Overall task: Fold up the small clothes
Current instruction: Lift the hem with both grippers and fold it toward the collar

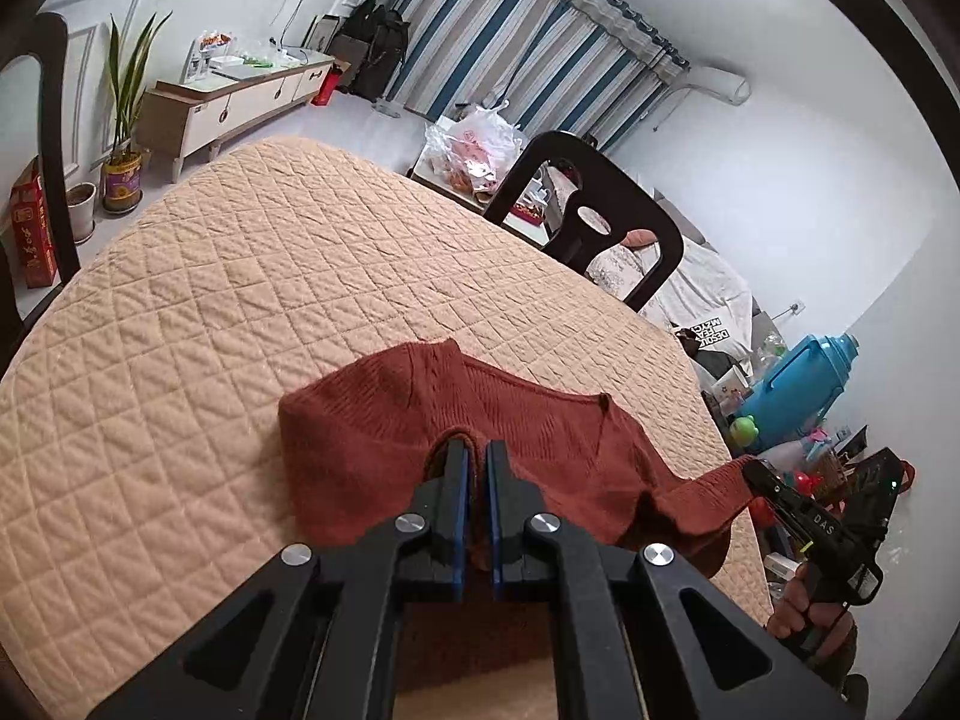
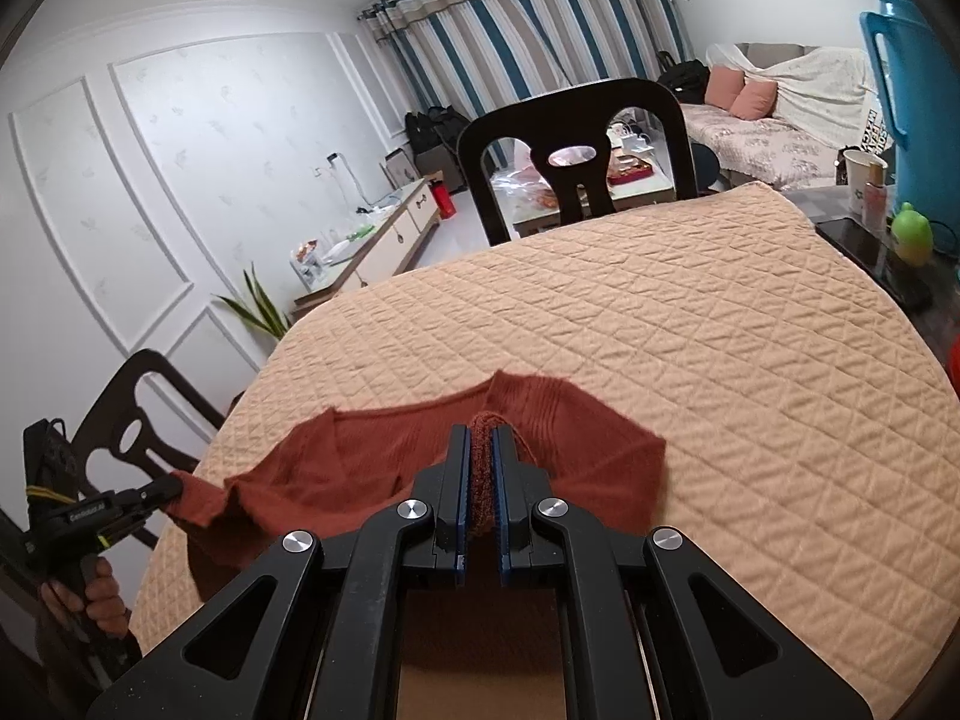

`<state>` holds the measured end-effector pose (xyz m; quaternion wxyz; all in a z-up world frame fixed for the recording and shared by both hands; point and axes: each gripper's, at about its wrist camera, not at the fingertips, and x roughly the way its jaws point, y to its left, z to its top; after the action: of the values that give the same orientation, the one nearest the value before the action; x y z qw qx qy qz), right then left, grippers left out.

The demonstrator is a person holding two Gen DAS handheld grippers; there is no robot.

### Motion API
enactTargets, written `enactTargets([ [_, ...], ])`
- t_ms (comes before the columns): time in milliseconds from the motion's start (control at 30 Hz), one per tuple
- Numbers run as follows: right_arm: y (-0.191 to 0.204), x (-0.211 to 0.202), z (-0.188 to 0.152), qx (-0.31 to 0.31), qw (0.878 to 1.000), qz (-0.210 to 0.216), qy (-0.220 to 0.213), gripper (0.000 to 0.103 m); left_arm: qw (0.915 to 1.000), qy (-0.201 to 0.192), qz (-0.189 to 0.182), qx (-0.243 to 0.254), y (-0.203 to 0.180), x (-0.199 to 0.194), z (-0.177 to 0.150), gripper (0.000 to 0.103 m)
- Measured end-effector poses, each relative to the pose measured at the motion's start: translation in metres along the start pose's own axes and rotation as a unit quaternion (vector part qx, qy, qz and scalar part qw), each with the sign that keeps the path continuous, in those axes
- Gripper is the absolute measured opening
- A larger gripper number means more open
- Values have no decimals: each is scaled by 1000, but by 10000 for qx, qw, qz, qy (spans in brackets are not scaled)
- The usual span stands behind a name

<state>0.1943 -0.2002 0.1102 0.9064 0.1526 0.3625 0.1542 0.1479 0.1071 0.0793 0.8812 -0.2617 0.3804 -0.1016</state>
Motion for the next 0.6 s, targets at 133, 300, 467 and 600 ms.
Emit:
enactTargets([
  [133, -2, 24, 10, 73, 9998, -6, 206, 7, 9998, 113, 115, -115, 7, 20, 13, 7],
  [300, -13, 48, 17, 350, 9985, -44, 411, 7, 9986, 257, 304, -340, 22, 43, 25, 7],
  [467, -30, 71, 19, 804, 9945, -70, 673, 7, 9975, 396, 414, -420, 28, 59, 25, 7],
  [600, -40, 81, 15, 1011, 9916, -215, 773, 8, 9965, 431, 475, -532, 33, 65, 26, 7],
])
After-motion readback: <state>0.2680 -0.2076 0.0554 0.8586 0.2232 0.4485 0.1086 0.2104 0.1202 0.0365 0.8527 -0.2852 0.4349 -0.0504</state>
